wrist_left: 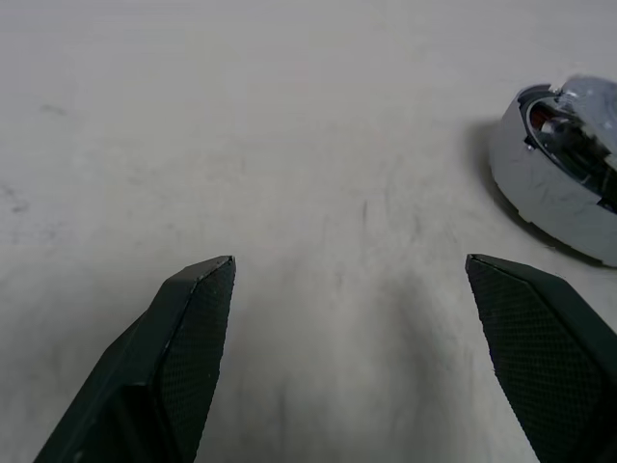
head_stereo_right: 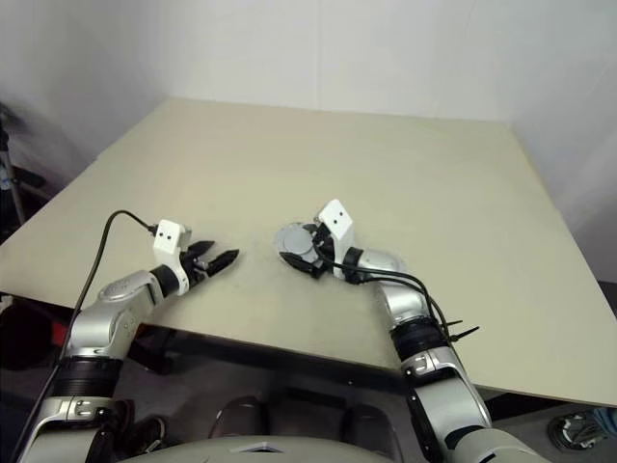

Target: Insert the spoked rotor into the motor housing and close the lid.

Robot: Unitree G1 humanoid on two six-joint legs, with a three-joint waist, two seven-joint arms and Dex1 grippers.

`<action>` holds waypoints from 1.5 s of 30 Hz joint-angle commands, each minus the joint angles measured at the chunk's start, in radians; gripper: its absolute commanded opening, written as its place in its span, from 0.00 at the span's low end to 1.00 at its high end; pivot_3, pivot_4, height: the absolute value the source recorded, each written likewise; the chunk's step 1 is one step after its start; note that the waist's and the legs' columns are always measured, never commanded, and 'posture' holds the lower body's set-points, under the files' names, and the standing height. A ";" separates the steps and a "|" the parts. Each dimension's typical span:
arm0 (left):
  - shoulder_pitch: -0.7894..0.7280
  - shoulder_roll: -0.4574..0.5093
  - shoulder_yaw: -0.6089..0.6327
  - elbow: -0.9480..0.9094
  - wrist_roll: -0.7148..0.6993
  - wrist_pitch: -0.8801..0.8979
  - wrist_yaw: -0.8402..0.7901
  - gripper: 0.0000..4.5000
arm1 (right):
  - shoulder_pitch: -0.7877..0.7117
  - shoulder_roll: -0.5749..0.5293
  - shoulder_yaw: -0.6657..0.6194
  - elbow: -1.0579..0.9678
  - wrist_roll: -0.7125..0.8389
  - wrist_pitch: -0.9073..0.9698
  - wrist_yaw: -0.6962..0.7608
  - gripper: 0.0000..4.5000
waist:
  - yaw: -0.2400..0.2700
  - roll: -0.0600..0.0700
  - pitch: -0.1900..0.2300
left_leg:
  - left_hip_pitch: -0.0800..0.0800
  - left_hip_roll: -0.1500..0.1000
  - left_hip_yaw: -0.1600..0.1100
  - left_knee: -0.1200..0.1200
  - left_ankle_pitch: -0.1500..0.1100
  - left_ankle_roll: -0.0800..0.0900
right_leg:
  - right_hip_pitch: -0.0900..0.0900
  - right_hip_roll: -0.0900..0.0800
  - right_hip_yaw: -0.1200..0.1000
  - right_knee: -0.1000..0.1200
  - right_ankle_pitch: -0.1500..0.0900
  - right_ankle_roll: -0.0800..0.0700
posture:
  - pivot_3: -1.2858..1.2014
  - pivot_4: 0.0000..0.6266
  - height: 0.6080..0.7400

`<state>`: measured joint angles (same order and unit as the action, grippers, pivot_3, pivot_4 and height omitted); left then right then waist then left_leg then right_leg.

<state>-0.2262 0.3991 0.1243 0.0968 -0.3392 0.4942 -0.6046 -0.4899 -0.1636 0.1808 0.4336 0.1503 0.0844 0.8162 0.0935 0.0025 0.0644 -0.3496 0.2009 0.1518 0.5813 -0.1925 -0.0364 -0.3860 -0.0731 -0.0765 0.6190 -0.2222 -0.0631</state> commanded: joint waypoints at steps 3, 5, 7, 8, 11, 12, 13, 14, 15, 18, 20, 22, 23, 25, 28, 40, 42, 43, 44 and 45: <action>-0.011 0.020 0.022 -0.048 -0.016 0.001 0.003 0.90 | -0.038 0.015 0.000 0.050 -0.024 -0.053 -0.020 0.99 | -0.001 0.000 0.000 | 0.000 0.000 0.000 0.000 0.000 0.000 | 0.000 0.000 0.000 0.000 0.000 0.000 | 0.52 0.00 1.00; -0.013 0.019 0.021 -0.047 -0.017 0.000 0.005 0.90 | -0.045 0.013 -0.002 0.064 -0.030 -0.063 -0.023 0.99 | -0.001 0.000 0.000 | 0.000 0.000 0.000 0.000 0.000 0.000 | 0.000 0.000 0.000 0.000 0.000 0.000 | 0.52 0.00 1.00; -0.015 0.018 0.019 -0.045 -0.018 -0.001 0.007 0.90 | -0.049 0.011 -0.004 0.068 -0.030 -0.066 -0.022 0.99 | -0.001 0.000 0.000 | 0.000 0.000 0.000 0.000 0.000 0.000 | 0.000 0.000 0.000 0.000 0.000 0.000 | 0.52 0.00 1.00; -0.016 0.018 0.019 -0.043 -0.018 -0.003 0.007 0.90 | -0.051 0.011 -0.005 0.070 -0.030 -0.066 -0.021 0.99 | -0.001 0.000 0.000 | 0.000 0.000 0.000 0.000 0.000 0.000 | 0.000 0.000 0.000 0.000 0.000 0.000 | 0.52 0.00 1.00; -0.019 0.016 0.018 -0.037 -0.018 -0.007 0.009 0.90 | -0.059 0.012 -0.011 0.065 -0.023 -0.054 -0.019 0.99 | -0.001 0.000 0.000 | 0.000 0.000 0.000 0.000 0.000 0.000 | 0.000 0.000 0.000 0.000 0.000 0.000 | 0.52 0.00 1.00; -0.021 0.014 0.018 -0.034 -0.018 -0.009 0.009 0.90 | -0.067 0.012 -0.015 0.067 -0.021 -0.051 -0.020 0.99 | -0.001 0.000 0.000 | 0.000 0.000 0.000 0.000 0.000 0.000 | 0.000 0.000 0.000 0.000 0.000 0.000 | 0.52 0.00 1.00; -0.023 0.014 0.017 -0.032 -0.017 -0.010 0.010 0.90 | -0.074 0.012 -0.018 0.070 -0.020 -0.049 -0.021 0.99 | -0.001 0.000 0.000 | 0.000 0.000 0.000 0.000 0.000 0.000 | 0.000 0.000 0.000 0.000 0.000 0.000 | 0.52 0.00 1.00; -0.024 0.012 0.017 -0.032 -0.017 -0.011 0.011 0.90 | -0.080 0.011 -0.022 0.073 -0.018 -0.049 -0.022 0.99 | -0.001 0.000 0.000 | 0.000 0.000 0.000 0.000 0.000 0.000 | 0.000 0.000 0.000 0.000 0.000 0.000 | 0.52 0.00 1.00; -0.025 0.011 0.016 -0.031 -0.017 -0.012 0.012 0.90 | -0.087 0.011 -0.026 0.079 -0.017 -0.052 -0.025 0.99 | -0.001 0.000 0.000 | 0.000 0.000 0.000 0.000 0.000 0.000 | 0.000 0.000 0.000 0.000 0.000 0.000 | 0.52 0.00 1.00; -0.026 0.009 0.016 -0.028 -0.016 -0.015 0.013 0.90 | -0.097 0.008 -0.032 0.099 -0.021 -0.064 -0.028 0.99 | -0.001 0.000 0.000 | 0.000 0.000 0.000 0.000 0.000 0.000 | 0.000 0.000 0.000 0.000 0.000 0.000 | 0.52 0.00 1.00; -0.026 0.009 0.017 -0.027 -0.016 -0.016 0.013 0.90 | -0.097 0.006 -0.029 0.107 -0.024 -0.072 -0.023 0.99 | -0.001 0.000 0.000 | 0.000 0.000 0.000 0.000 0.000 0.000 | 0.000 0.000 0.000 0.000 0.000 0.000 | 0.52 0.00 1.00; -0.027 0.010 0.017 -0.025 -0.016 -0.017 0.012 0.90 | -0.098 0.006 -0.027 0.112 -0.027 -0.075 -0.027 0.91 | -0.001 0.000 0.000 | 0.000 0.000 0.000 0.000 0.000 0.000 | 0.000 0.000 0.000 0.000 0.000 0.000 | 0.52 0.00 1.00; -0.027 0.010 0.017 -0.024 -0.016 -0.018 0.012 0.90 | -0.095 0.005 -0.023 0.112 -0.031 -0.078 -0.027 0.86 | -0.001 0.000 0.000 | 0.000 0.000 0.000 0.000 0.000 0.000 | 0.000 0.000 0.000 0.000 0.000 0.000 | 0.52 0.00 1.00; -0.027 0.010 0.018 -0.023 -0.016 -0.018 0.012 0.90 | -0.091 0.003 -0.017 0.112 -0.039 -0.081 -0.028 0.73 | 0.001 0.000 0.000 | 0.000 0.000 0.000 0.000 0.000 0.000 | 0.000 0.000 0.000 0.000 0.000 0.000 | 0.52 0.00 1.00; -0.027 0.009 0.017 -0.023 -0.016 -0.019 0.013 0.90 | -0.087 0.003 -0.015 0.114 -0.049 -0.086 -0.037 0.73 | 0.000 0.000 0.000 | 0.000 0.000 0.000 0.000 0.000 0.000 | 0.000 0.000 0.000 0.000 0.000 0.000 | 0.52 0.00 1.00; -0.026 0.005 0.015 -0.024 -0.015 -0.020 0.014 0.90 | -0.118 0.027 -0.068 0.106 0.010 -0.024 -0.044 0.70 | 0.000 0.000 0.000 | 0.000 0.000 0.000 0.000 0.000 0.000 | 0.000 0.000 0.000 0.000 0.000 0.000 | 0.52 0.00 1.00; -0.024 0.005 0.015 -0.025 -0.015 -0.019 0.014 0.90 | -0.112 0.023 -0.055 0.113 -0.008 -0.036 -0.039 0.70 | 0.000 0.000 0.000 | 0.000 0.000 0.000 0.000 0.000 0.000 | 0.000 0.000 0.000 0.000 0.000 0.000 | 0.52 0.00 1.00; -0.024 0.005 0.016 -0.026 -0.016 -0.019 0.015 0.90 | -0.107 0.021 -0.049 0.116 -0.015 -0.040 -0.037 0.70 | 0.000 0.000 0.000 | 0.000 0.000 0.000 0.000 0.000 0.000 | 0.000 0.000 0.000 0.000 0.000 0.000 | 0.52 0.00 1.00; -0.023 0.005 0.016 -0.028 -0.016 -0.019 0.015 0.90 | -0.101 0.019 -0.043 0.118 -0.023 -0.045 -0.035 0.70 | 0.000 0.000 0.000 | 0.000 0.000 0.000 0.000 0.000 0.000 | 0.000 0.000 0.000 0.000 0.000 0.000 | 0.52 0.00 1.00; -0.023 0.006 0.018 -0.028 -0.016 -0.019 0.016 0.90 | -0.095 0.013 -0.031 0.121 -0.036 -0.053 -0.030 0.70 | 0.000 0.000 0.000 | 0.000 0.000 0.000 0.000 0.000 0.000 | 0.000 0.000 0.000 0.000 0.000 0.000 | 0.52 0.00 1.00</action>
<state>-0.2321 0.4013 0.1248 0.0904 -0.3484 0.4966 -0.5938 -0.5777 -0.1407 0.1448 0.5571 0.1303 0.0557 0.7831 0.0932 0.0021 0.0641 -0.3500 0.2008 0.1517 0.5813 -0.1926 -0.0363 -0.3862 -0.0731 -0.0765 0.6188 -0.2222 -0.0633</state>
